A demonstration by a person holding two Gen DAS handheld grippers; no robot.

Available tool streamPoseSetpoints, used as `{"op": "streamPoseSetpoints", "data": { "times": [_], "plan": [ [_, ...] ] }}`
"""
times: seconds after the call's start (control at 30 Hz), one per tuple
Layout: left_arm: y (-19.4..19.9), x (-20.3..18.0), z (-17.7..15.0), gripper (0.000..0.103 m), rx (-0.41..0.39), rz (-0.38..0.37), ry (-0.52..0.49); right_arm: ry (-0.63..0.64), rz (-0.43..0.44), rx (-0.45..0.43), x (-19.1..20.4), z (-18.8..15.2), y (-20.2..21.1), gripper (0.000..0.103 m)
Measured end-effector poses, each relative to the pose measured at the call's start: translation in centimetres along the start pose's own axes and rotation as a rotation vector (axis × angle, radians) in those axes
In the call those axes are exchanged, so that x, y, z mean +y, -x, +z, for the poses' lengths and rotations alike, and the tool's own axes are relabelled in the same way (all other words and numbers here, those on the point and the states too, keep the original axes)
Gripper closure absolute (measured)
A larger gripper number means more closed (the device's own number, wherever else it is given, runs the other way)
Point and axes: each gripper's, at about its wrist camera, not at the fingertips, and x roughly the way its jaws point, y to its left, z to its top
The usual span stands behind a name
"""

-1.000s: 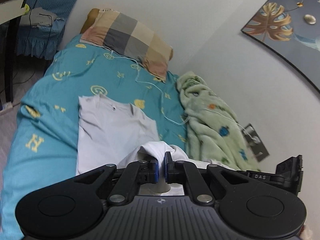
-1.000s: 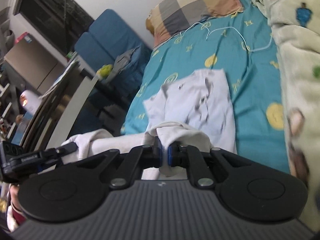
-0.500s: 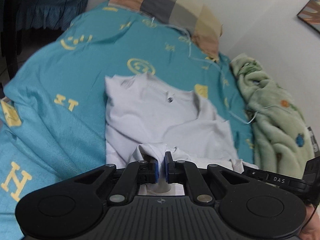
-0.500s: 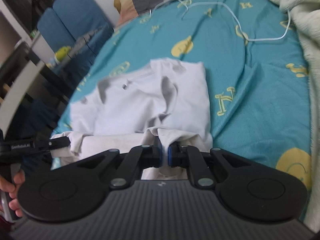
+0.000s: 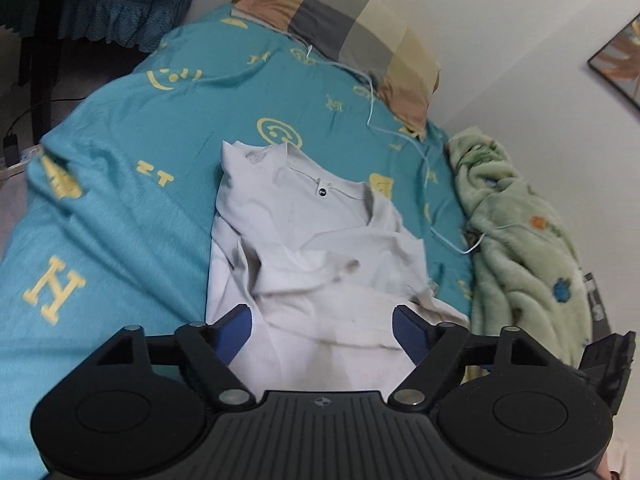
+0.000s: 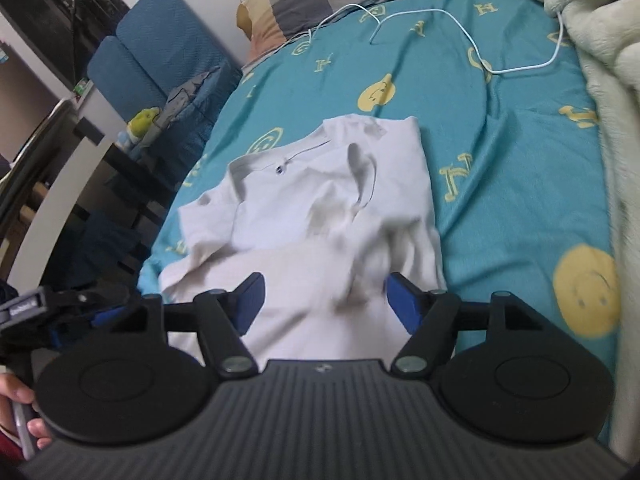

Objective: Fold clothes

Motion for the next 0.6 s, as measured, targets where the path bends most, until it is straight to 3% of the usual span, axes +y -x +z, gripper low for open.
{"op": "streamPoseSetpoints", "data": {
  "times": [0.27, 0.47, 0.6],
  "plan": [
    [4.8, 0.3, -7.7, 0.018, 0.048, -0.030, 0.187, -0.219, 0.083, 0.048, 0.8, -5.5, 5.5, 0.033],
    [4.6, 2.4, -11.3, 0.018, 0.084, -0.046, 0.350, -0.352, 0.129, 0.110, 0.1, -9.6, 6.2, 0.032],
    [3.0, 3.0, -12.2, 0.018, 0.112, -0.052, 0.400, -0.448, 0.154, 0.169, -0.9, -11.5, 5.0, 0.033]
  ]
}}
